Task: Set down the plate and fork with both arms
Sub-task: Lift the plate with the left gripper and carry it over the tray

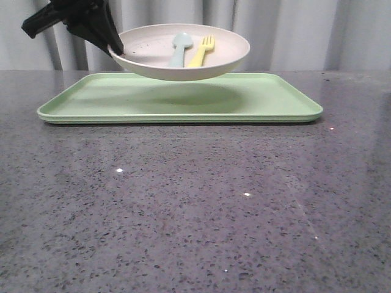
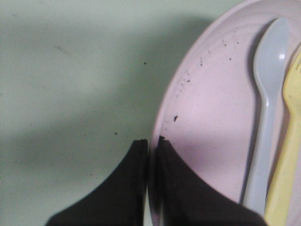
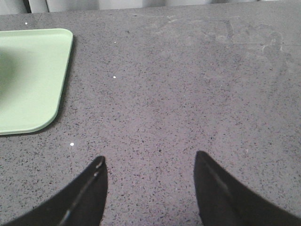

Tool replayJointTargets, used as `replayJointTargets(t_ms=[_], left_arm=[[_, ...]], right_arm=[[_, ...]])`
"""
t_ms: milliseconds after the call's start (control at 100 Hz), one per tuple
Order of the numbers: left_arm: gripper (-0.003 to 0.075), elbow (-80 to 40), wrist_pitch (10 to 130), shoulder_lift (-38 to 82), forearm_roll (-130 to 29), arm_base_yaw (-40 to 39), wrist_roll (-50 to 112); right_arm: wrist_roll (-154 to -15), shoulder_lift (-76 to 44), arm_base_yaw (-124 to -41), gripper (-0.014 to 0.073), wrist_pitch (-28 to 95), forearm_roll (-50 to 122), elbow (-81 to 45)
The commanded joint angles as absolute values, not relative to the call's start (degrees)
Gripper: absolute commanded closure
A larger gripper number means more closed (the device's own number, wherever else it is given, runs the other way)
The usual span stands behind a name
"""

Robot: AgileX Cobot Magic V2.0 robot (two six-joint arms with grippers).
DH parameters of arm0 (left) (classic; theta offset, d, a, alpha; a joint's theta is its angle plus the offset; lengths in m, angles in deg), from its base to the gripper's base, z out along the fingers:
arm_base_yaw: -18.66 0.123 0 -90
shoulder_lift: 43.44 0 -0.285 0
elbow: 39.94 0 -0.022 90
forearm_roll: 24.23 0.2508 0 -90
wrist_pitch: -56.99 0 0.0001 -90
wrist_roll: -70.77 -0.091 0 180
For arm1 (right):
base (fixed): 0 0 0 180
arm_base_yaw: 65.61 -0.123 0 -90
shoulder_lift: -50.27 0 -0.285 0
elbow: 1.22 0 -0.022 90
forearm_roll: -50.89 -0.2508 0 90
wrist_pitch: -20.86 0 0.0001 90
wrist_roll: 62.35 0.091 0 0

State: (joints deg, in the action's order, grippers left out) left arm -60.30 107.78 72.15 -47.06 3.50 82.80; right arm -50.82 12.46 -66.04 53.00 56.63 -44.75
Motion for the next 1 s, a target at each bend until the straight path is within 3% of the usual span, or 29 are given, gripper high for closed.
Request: replayJointTargets(t_ms=[0,990], left_arm=[[0.0741,-62.66,103.43,70.32,-49.48,2.53,84.58],[0.074,-62.56,101.32,74.57,-48.96,2.29,84.66]], right_arm=[[-51.01,11.88,-66.05,0.0169,49.1,56.94,-42.59],[-51.01,11.88,-66.05,0.0169,49.05,56.89,-42.59]])
